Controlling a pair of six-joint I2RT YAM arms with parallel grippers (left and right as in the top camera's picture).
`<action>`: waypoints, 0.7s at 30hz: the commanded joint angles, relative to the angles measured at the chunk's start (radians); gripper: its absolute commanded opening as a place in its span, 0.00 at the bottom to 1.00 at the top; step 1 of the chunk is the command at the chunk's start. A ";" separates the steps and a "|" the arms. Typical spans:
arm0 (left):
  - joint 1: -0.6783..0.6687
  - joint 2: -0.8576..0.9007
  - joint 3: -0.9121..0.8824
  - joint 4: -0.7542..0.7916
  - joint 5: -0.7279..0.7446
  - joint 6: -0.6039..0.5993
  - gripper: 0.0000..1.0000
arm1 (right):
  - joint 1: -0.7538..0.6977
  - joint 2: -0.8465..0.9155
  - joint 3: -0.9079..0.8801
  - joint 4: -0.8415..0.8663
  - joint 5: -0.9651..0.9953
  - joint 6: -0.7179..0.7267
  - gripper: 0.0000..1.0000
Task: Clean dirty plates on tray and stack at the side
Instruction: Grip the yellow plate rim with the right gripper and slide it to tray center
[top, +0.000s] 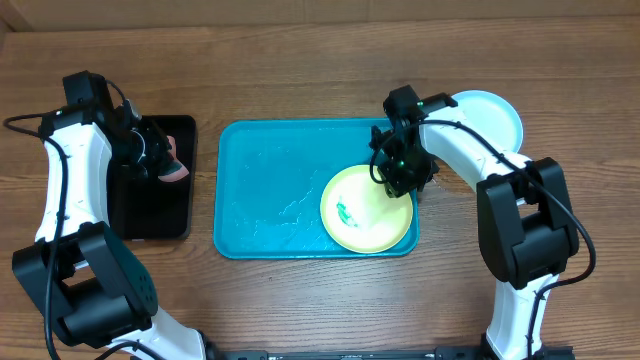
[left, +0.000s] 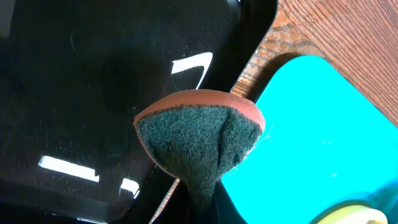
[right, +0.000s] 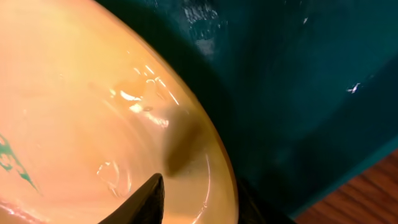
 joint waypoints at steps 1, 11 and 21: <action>0.003 -0.008 -0.007 0.003 0.019 0.012 0.04 | -0.003 0.002 -0.024 0.024 -0.001 0.041 0.34; 0.001 -0.008 -0.007 0.008 0.019 0.012 0.04 | -0.003 0.002 -0.024 0.121 -0.140 0.225 0.04; 0.002 -0.008 -0.008 0.018 -0.033 0.011 0.04 | 0.072 0.002 -0.024 0.329 -0.170 0.529 0.04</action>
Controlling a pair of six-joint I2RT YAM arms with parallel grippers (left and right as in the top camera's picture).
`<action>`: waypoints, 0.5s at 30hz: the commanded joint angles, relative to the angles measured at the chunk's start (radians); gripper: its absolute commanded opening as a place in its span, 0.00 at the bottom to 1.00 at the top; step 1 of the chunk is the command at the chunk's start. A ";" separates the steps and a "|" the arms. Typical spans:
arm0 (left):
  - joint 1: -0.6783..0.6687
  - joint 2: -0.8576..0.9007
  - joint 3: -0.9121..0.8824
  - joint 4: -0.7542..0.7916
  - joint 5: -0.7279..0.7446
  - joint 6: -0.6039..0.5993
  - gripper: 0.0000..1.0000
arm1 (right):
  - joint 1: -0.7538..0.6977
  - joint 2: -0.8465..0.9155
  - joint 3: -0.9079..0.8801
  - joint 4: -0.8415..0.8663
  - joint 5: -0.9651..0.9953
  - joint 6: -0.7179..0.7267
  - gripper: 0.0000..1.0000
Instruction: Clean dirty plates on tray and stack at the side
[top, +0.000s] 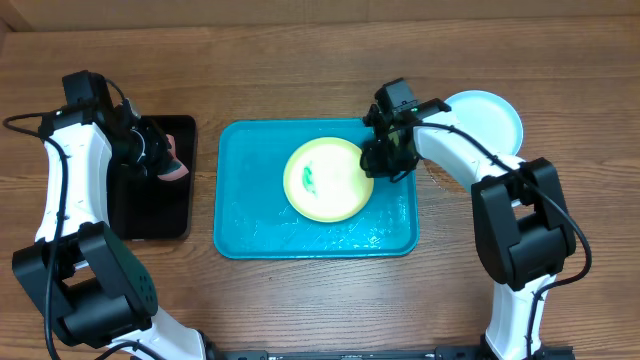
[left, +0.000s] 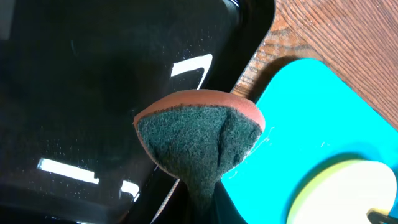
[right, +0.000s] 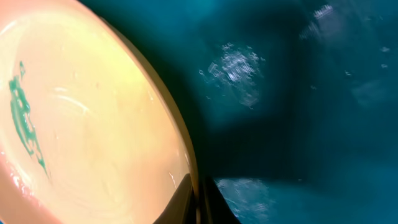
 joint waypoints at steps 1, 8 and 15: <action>0.002 -0.008 -0.008 0.016 -0.045 0.011 0.05 | 0.053 0.002 -0.005 0.052 -0.018 0.146 0.04; 0.006 0.009 -0.052 0.123 -0.119 0.011 0.04 | 0.153 0.002 -0.005 0.110 0.098 0.201 0.04; 0.006 0.084 -0.060 0.170 -0.187 0.011 0.04 | 0.194 0.002 -0.005 0.119 0.143 0.201 0.04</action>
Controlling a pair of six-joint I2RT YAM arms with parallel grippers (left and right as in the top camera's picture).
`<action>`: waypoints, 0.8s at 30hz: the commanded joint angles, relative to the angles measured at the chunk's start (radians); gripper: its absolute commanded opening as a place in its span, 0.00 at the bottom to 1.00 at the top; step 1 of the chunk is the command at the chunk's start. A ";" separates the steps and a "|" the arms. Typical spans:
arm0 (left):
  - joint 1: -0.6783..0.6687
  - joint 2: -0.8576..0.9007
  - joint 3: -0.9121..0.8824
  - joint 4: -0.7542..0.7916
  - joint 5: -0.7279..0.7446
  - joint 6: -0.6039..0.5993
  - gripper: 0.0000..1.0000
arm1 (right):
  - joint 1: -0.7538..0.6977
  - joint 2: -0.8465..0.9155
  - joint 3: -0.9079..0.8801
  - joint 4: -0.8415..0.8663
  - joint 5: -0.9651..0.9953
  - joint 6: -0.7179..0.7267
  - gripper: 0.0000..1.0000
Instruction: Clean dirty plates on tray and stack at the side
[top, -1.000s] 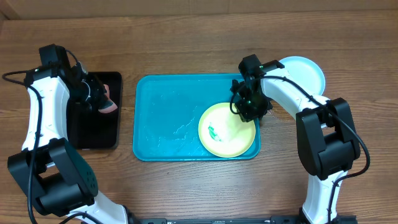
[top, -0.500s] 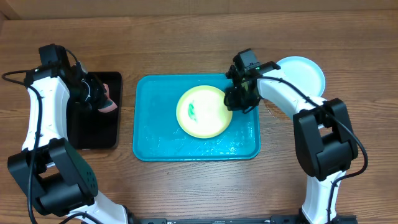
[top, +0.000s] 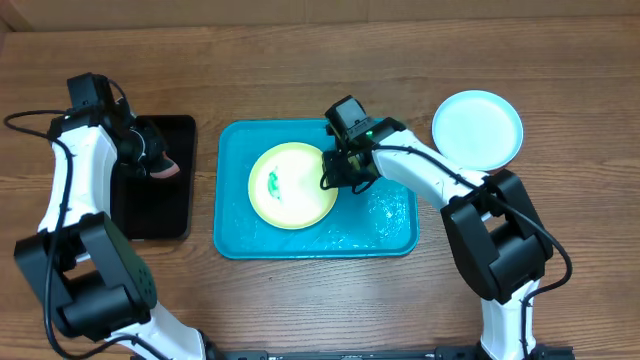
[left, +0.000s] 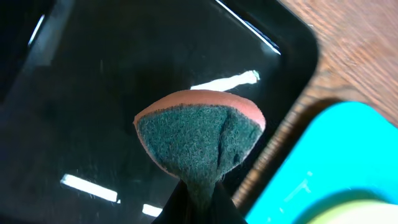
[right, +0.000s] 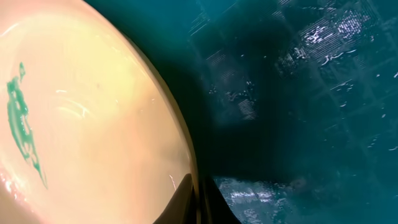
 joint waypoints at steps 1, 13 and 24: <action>0.006 0.061 -0.011 0.023 -0.068 0.011 0.04 | 0.004 0.002 -0.005 0.013 0.040 0.013 0.04; 0.006 0.221 -0.011 0.074 -0.119 0.011 0.36 | 0.004 0.002 -0.005 0.010 0.040 0.012 0.04; 0.009 0.192 0.163 -0.117 -0.115 0.011 0.36 | 0.004 0.002 -0.008 0.017 0.040 0.012 0.04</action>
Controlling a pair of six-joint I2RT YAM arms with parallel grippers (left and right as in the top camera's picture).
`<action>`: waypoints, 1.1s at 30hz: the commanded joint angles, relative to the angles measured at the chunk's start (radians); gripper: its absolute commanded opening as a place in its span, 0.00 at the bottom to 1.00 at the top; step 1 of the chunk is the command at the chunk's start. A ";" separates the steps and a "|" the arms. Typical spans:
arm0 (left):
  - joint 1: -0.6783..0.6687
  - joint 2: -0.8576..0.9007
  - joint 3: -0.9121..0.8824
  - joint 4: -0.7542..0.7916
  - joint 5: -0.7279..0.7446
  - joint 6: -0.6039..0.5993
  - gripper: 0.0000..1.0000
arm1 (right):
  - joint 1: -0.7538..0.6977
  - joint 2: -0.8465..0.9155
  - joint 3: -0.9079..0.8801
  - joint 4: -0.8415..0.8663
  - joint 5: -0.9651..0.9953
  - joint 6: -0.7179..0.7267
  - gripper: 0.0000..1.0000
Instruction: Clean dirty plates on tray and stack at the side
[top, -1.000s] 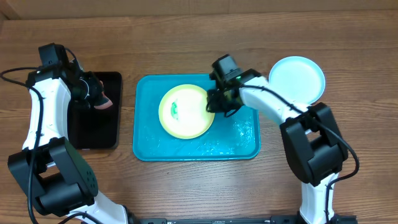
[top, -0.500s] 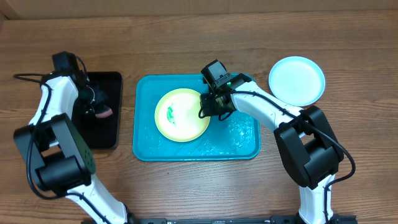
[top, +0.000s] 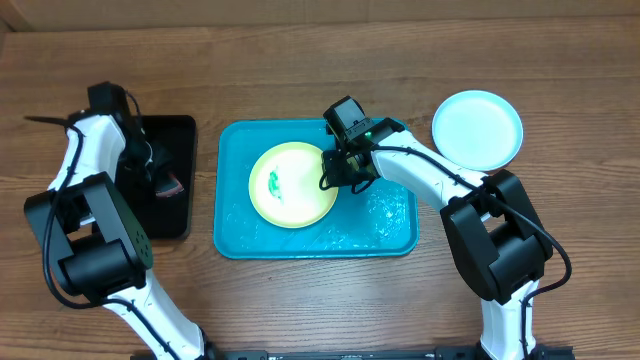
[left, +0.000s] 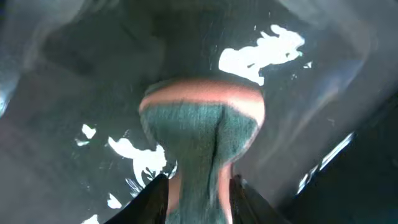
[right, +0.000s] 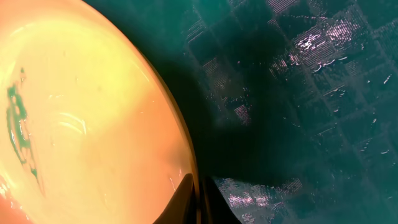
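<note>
A yellow plate (top: 292, 190) with a green smear (top: 272, 185) lies left of centre in the teal tray (top: 390, 225). My right gripper (top: 335, 175) is shut on its right rim; the right wrist view shows the thin fingers (right: 185, 196) pinching the plate's (right: 81, 106) edge. My left gripper (top: 165, 180) is shut on a green sponge with an orange back (left: 199, 130), held low inside the black tray (top: 175, 215), whose wet floor (left: 74, 62) shows glare. A clean pale plate (top: 478, 130) sits on the table at the right.
The black tray stands left of the teal tray with a narrow strip of wooden table (top: 205, 190) between them. Water films the teal tray's floor (right: 311, 74). The right arm (top: 420, 175) reaches across the tray's right half.
My left gripper has dropped with the sponge from above the black tray's right side down into the tray. The right gripper and the yellow plate have not moved.
The yellow plate lay in the teal tray's front right corner with my right gripper at its rim. Then the gripper was shut on the rim with the plate near the middle, then left of centre, where it stays. The left gripper held the sponge throughout, now lower.
</note>
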 joint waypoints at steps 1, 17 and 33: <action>0.009 -0.014 0.087 -0.062 -0.010 0.008 0.36 | 0.000 0.002 -0.008 0.011 0.018 0.008 0.04; 0.010 -0.010 -0.027 0.016 -0.053 0.008 0.09 | 0.000 0.002 -0.008 0.011 0.018 0.008 0.04; 0.010 -0.010 -0.041 0.008 -0.035 0.008 0.04 | 0.000 0.002 -0.008 0.010 0.018 0.008 0.04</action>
